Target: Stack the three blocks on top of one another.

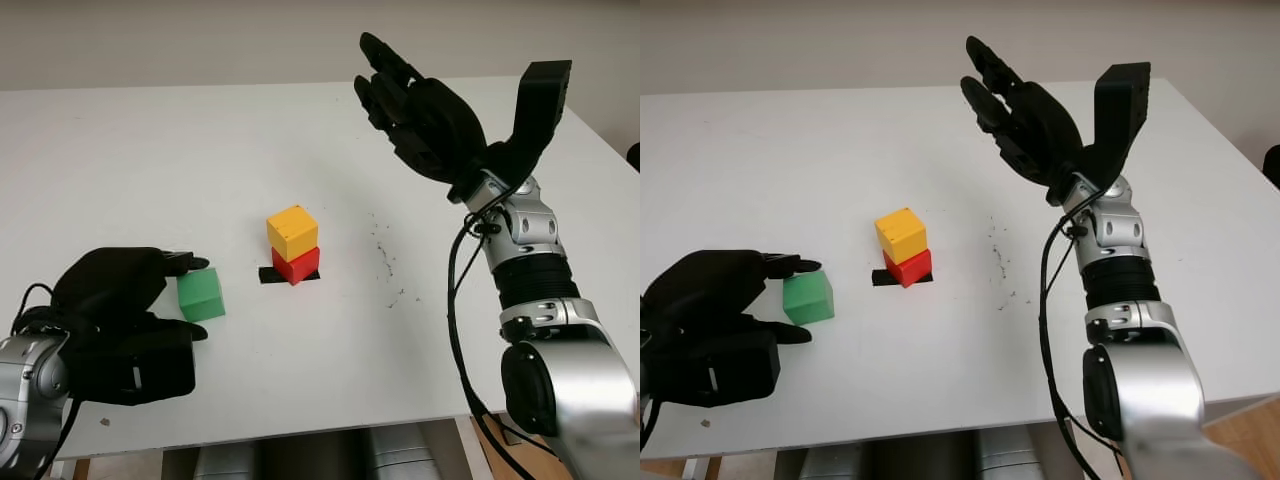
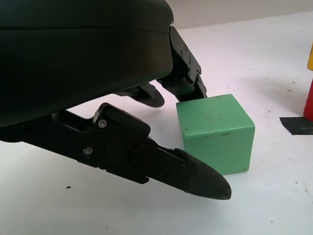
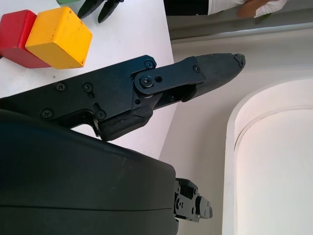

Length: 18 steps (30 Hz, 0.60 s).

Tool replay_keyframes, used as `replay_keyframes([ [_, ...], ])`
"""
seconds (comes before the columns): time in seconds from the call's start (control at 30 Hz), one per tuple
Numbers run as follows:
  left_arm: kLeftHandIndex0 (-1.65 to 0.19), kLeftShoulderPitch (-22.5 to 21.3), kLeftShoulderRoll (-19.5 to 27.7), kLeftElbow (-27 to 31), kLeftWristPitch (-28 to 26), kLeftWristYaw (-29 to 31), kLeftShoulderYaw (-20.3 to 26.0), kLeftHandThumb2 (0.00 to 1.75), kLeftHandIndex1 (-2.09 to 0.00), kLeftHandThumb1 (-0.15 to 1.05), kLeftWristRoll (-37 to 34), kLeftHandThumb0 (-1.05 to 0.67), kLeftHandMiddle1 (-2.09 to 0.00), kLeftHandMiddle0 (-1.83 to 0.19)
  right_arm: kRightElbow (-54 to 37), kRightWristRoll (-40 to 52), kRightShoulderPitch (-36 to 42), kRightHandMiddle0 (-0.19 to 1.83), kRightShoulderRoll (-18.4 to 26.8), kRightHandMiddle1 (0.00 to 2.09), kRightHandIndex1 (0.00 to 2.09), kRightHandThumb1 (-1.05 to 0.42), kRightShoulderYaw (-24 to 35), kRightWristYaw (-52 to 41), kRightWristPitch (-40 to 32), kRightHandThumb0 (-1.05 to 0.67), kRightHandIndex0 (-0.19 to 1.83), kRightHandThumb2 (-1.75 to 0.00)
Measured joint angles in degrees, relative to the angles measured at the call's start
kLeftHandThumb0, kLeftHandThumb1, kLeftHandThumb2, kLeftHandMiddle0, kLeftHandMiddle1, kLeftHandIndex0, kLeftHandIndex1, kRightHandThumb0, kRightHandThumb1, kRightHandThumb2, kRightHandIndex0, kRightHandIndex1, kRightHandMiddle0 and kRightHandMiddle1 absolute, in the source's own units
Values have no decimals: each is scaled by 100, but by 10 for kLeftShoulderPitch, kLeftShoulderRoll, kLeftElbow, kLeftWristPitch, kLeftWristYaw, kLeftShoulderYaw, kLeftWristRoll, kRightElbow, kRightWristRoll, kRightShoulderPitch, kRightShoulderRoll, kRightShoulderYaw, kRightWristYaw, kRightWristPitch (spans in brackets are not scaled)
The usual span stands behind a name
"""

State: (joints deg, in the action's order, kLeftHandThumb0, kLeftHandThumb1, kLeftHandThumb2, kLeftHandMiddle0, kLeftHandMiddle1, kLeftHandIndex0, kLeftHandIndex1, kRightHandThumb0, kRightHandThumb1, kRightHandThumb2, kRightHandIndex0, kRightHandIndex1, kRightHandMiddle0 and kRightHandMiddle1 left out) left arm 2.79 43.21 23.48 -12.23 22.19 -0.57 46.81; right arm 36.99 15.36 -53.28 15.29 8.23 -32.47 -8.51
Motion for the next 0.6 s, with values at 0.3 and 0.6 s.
replay_keyframes([
  [0.3, -38, 16, -33, -19, 32, -80, 0, 5, -125, 99, 14, -46, -21, -41, -11, 1, 2, -8, 0, 7, 5, -105, 1, 8, -8, -82, -17, -12],
  [0.6, -43, 23, -56, -44, 44, -135, 1, 5, -129, 96, 25, -42, -4, -21, -12, 1, 3, -8, 0, 6, 5, -105, 3, 11, -7, -80, -17, -12],
])
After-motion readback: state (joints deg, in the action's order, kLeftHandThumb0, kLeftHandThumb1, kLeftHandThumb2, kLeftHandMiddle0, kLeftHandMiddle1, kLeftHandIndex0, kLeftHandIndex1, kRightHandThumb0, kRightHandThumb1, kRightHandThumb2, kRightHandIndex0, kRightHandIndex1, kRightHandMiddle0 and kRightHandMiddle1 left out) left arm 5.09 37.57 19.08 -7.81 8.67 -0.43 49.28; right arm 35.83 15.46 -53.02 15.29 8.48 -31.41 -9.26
